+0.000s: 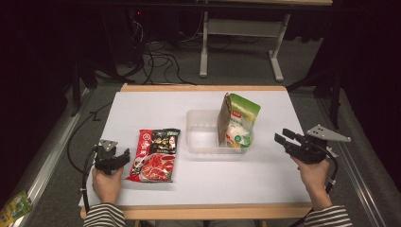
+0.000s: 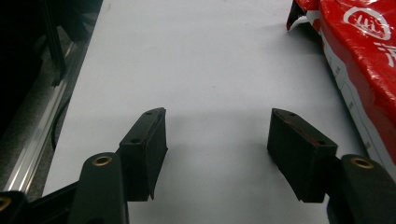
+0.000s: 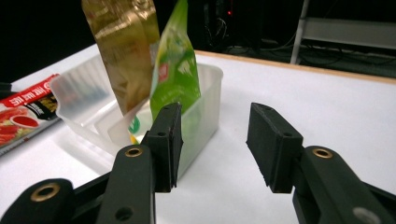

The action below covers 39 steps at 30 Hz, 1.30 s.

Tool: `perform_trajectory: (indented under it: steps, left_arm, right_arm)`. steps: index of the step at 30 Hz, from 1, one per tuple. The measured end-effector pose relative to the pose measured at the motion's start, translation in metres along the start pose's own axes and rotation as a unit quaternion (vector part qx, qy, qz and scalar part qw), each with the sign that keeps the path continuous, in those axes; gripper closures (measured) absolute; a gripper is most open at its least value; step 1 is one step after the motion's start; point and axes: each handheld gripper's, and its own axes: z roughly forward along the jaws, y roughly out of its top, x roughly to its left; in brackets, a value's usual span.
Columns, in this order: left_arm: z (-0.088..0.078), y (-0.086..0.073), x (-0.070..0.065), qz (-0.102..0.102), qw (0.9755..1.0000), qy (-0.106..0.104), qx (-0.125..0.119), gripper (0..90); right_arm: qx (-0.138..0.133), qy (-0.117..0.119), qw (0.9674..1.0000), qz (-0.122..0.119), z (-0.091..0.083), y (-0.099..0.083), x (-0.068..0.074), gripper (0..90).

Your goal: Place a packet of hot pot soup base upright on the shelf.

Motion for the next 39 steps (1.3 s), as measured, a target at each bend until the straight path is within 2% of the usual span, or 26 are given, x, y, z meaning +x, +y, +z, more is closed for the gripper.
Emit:
perform_trajectory:
  steps: [7, 11, 12, 13, 14, 16, 21, 22, 23, 28, 30, 31, 34, 35, 36, 37, 39]
  left_arm:
    - [-0.002, -0.001, 0.002, -0.005, 0.9999, -0.005, -0.009, 37.7]
    - [-0.004, -0.001, 0.004, -0.014, 0.9996, -0.015, -0.021, 37.7]
    - [-0.006, -0.002, 0.005, -0.022, 0.999, -0.028, -0.029, 37.6]
    - [-0.006, -0.002, 0.005, -0.022, 0.999, -0.028, -0.029, 37.3]
    - [-0.007, -0.002, 0.007, -0.028, 0.9983, -0.04, -0.032, 37.1]
    - [-0.008, -0.001, 0.007, -0.03, 0.9978, -0.048, -0.033, 36.9]
    - [-0.011, 0.006, 0.006, -0.02, 0.9963, -0.071, -0.044, 36.5]
    - [-0.012, 0.01, 0.004, -0.015, 0.9961, -0.074, -0.045, 36.3]
    - [-0.015, 0.015, 0.001, 0.001, 0.9959, -0.077, -0.047, 36.3]
    - [-0.018, 0.029, -0.008, 0.02, 0.994, -0.094, -0.052, 36.4]
    - [-0.017, 0.031, -0.01, 0.022, 0.9936, -0.098, -0.051, 36.5]
    - [-0.016, 0.034, -0.015, 0.035, 0.9928, -0.107, -0.039, 37.0]
    - [-0.013, 0.035, -0.02, 0.043, 0.9924, -0.11, -0.032, 37.2]
    - [-0.013, 0.036, -0.022, 0.05, 0.9933, -0.101, -0.026, 37.2]
    - [-0.012, 0.034, -0.024, 0.049, 0.9942, -0.093, -0.024, 37.0]
    - [-0.013, 0.032, -0.026, 0.037, 0.9944, -0.097, -0.02, 36.9]
    - [-0.014, 0.031, -0.027, 0.039, 0.9942, -0.099, -0.015, 37.1]
  right_arm:
    - [0.007, -0.006, 0.9999, 0.014, 0.003, -0.017, -0.004, 55.3]
    - [0.023, -0.015, 0.9995, 0.018, 0.006, -0.029, -0.009, 54.2]
    - [0.026, -0.019, 0.9992, 0.024, 0.008, -0.037, -0.012, 53.3]
    - [0.026, -0.019, 0.9992, 0.024, 0.008, -0.037, -0.012, 53.3]
    - [0.032, -0.03, 0.9987, 0.026, 0.01, -0.044, -0.015, 51.9]
    - [0.033, -0.032, 0.9986, 0.026, 0.011, -0.047, -0.016, 51.1]
    - [0.051, -0.053, 0.9968, 0.033, 0.019, -0.063, -0.019, 49.0]
    - [0.055, -0.057, 0.9963, 0.032, 0.022, -0.068, -0.02, 48.8]
    - [0.057, -0.057, 0.9963, 0.029, 0.023, -0.069, -0.02, 48.8]
    - [0.062, -0.063, 0.9958, 0.023, 0.03, -0.076, -0.019, 48.6]
    - [0.061, -0.063, 0.9959, 0.025, 0.03, -0.076, -0.019, 48.6]
    - [0.061, -0.063, 0.9958, 0.026, 0.031, -0.078, -0.02, 48.5]
    - [0.061, -0.065, 0.9957, 0.027, 0.032, -0.079, -0.021, 48.4]
    - [0.061, -0.065, 0.9957, 0.027, 0.032, -0.079, -0.021, 48.4]
    - [0.06, -0.066, 0.9957, 0.026, 0.032, -0.079, -0.021, 48.4]
    - [0.056, -0.068, 0.9957, 0.026, 0.031, -0.079, -0.02, 48.5]
    - [0.052, -0.072, 0.9956, 0.03, 0.03, -0.08, -0.019, 48.7]
